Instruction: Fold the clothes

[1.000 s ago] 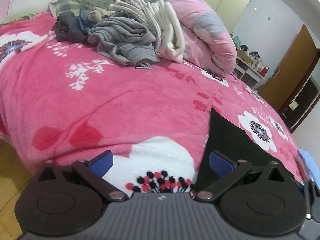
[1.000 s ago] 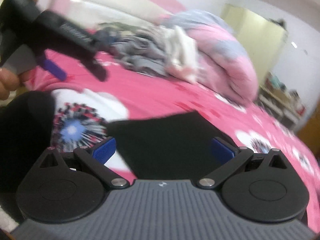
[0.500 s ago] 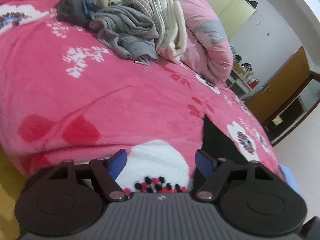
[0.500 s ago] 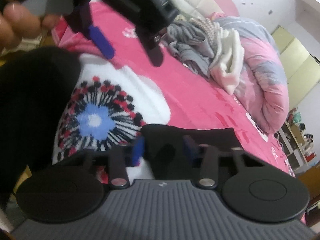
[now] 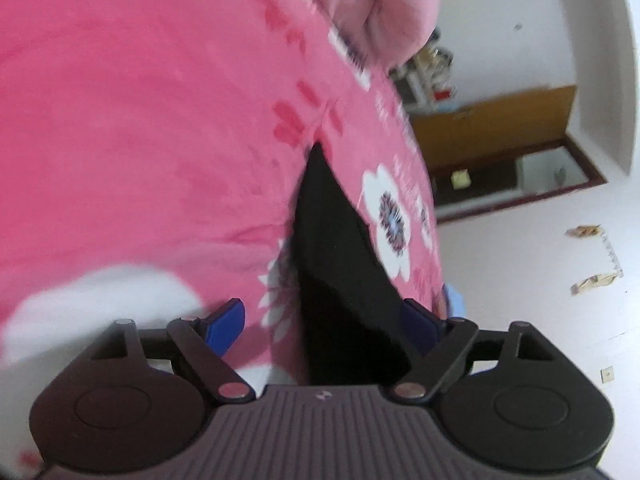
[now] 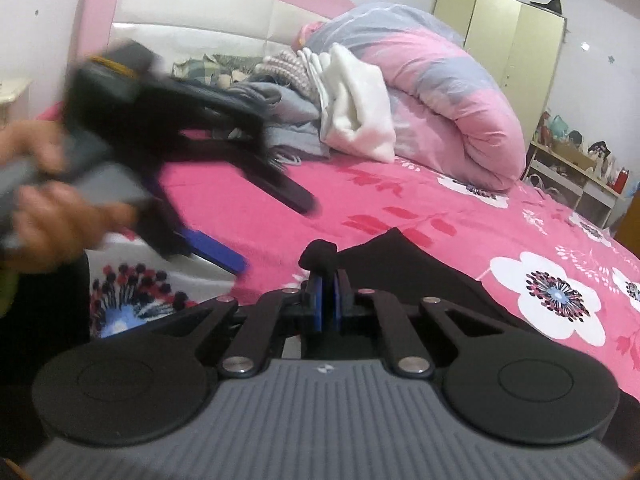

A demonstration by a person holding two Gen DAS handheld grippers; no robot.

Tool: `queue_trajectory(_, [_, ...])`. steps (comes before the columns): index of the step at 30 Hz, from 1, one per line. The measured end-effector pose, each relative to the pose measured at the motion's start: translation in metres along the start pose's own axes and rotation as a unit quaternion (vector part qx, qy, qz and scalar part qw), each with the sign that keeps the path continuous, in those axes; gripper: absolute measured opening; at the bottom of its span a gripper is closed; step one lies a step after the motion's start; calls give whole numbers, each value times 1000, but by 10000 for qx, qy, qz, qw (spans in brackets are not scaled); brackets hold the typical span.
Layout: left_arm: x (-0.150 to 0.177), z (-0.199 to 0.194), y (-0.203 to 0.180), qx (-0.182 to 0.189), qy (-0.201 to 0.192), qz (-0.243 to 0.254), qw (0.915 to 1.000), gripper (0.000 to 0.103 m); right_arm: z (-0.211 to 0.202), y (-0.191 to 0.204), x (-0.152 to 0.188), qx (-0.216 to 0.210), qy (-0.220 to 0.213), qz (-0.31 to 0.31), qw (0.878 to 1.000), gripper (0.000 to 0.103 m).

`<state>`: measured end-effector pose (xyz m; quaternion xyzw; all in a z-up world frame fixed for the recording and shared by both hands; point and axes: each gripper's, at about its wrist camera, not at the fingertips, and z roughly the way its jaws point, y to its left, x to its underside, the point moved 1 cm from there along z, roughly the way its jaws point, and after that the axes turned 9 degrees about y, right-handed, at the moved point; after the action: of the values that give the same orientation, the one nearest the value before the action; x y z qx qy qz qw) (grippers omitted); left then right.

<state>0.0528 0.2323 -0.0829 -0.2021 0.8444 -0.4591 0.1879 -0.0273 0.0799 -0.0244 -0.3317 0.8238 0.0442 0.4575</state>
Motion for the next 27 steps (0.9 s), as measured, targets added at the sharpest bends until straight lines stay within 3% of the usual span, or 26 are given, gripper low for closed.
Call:
queue_trajectory(4, [-32,35,-12,-163,457,218,9986,79,-3,1,3,-33,-61,49,10000,4])
queue_trajectory(9, [-65,74,-27,-233,928,372,9947,65,-10,-1,1,-65,-190,145,9997,4])
queue_trajectory(12, [-76,90,-30,-340,968,386,9940,50,-15,-4,2,-70,-277,239,9993,4])
queue_trajectory(16, [-88,110,-34,-497,956,394,9934,16,-16,-11,2,-55,-343,360,9987,4])
queue_trajectory(17, [-91,115,-35,-536,952,396,9932,11,-16,-13,3,-56,-362,396,9985,4])
queue_trajectory(21, [-96,128,-48,-744,869,569,9918,8,-21,-23,10,5,-472,601,9971,4])
queue_trajectory(27, [-75,143,-120,-1097,707,1453,9807,8,-41,-55,38,130,-613,1350,9889,4])
